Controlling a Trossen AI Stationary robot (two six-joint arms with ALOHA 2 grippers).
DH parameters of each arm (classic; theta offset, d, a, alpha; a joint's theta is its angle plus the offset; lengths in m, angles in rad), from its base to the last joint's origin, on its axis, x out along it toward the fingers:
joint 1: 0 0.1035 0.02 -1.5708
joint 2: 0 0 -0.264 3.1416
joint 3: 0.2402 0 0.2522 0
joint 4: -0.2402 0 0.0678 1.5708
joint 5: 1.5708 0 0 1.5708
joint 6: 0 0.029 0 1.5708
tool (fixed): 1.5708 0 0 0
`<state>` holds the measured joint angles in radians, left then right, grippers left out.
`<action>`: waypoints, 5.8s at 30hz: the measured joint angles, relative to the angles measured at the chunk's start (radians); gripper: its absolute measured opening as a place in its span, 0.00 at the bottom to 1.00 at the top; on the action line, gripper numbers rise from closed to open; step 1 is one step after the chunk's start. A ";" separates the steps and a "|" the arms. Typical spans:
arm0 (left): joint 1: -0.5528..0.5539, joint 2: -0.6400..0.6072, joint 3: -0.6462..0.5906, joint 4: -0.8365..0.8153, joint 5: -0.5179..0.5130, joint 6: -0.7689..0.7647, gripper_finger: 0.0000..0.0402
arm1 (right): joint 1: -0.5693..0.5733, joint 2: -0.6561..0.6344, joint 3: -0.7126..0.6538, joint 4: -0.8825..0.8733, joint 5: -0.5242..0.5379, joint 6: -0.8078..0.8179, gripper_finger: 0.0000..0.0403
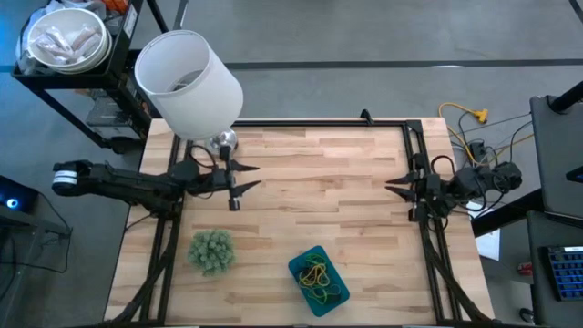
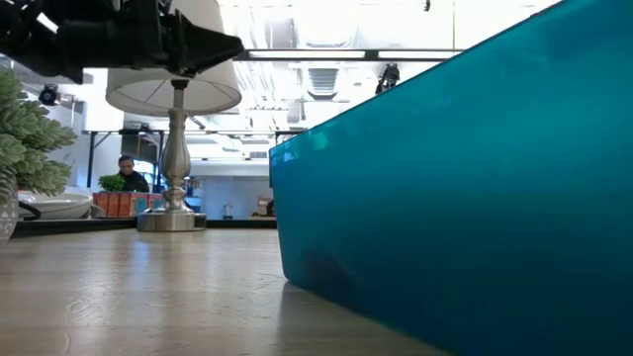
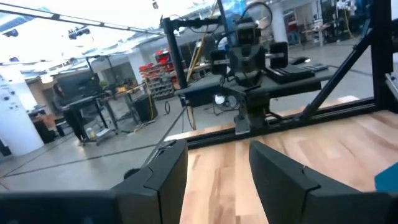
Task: Pick and place rubber bands into bin
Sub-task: Return to Home Position
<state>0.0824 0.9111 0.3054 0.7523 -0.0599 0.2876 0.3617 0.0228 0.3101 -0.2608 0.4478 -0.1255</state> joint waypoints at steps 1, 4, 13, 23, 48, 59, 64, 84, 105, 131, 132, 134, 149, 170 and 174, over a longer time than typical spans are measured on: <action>0.002 -0.001 -0.008 0.012 0.002 -0.004 0.39 | -0.005 -0.002 -0.009 0.009 0.000 0.005 0.14; 0.004 -0.010 -0.051 0.077 0.003 -0.019 0.39 | -0.020 -0.003 -0.041 0.062 0.022 0.010 0.14; 0.004 -0.045 -0.108 0.130 0.006 -0.019 0.39 | -0.056 0.001 -0.090 0.119 -0.056 0.006 0.14; 0.008 -0.048 -0.115 0.130 0.005 -0.015 0.39 | -0.137 0.005 -0.225 0.301 -0.041 -0.038 0.14; 0.017 -0.143 -0.284 0.312 0.001 -0.022 0.39 | -0.466 -0.022 -0.301 0.287 -0.344 -0.038 0.14; 0.017 -0.166 -0.297 0.314 0.020 -0.046 0.39 | -0.465 -0.022 -0.301 0.331 -0.344 -0.051 0.14; 0.016 -0.202 -0.298 0.303 0.020 -0.024 0.39 | -0.465 -0.021 -0.301 0.316 -0.344 -0.050 0.14; -0.111 -0.439 -0.299 0.023 -0.020 -0.055 0.39 | -0.465 -0.021 -0.301 0.310 -0.344 -0.033 0.14; -0.111 -0.874 -0.300 -0.476 0.043 -0.084 0.39 | -0.465 -0.020 -0.300 0.311 -0.345 -0.031 0.14; -0.111 -0.870 -0.301 -0.727 0.004 -0.178 0.39 | -0.467 0.023 -0.300 0.279 -0.382 0.010 0.14; -0.111 -0.870 -0.301 -0.727 0.004 -0.178 0.39 | -0.467 0.031 -0.300 0.278 -0.393 0.014 0.14; -0.111 -0.872 -0.301 -0.727 0.004 -0.178 0.39 | -0.466 0.043 -0.300 0.268 -0.443 0.013 0.14; -0.111 -0.875 -0.301 -0.728 0.004 -0.179 0.39 | -0.357 0.058 -0.300 0.309 -0.347 -0.005 0.14; -0.111 -0.820 -0.301 -0.724 0.002 -0.177 0.39 | -0.342 0.071 -0.300 0.294 -0.291 -0.068 0.14; -0.111 -0.801 -0.301 -0.694 -0.001 -0.177 0.39 | -0.342 0.071 -0.300 0.294 -0.291 -0.067 0.14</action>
<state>-0.0288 0.1102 0.0048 0.0586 -0.0609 0.1108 0.0196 0.0940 0.0097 0.0334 0.1570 -0.1925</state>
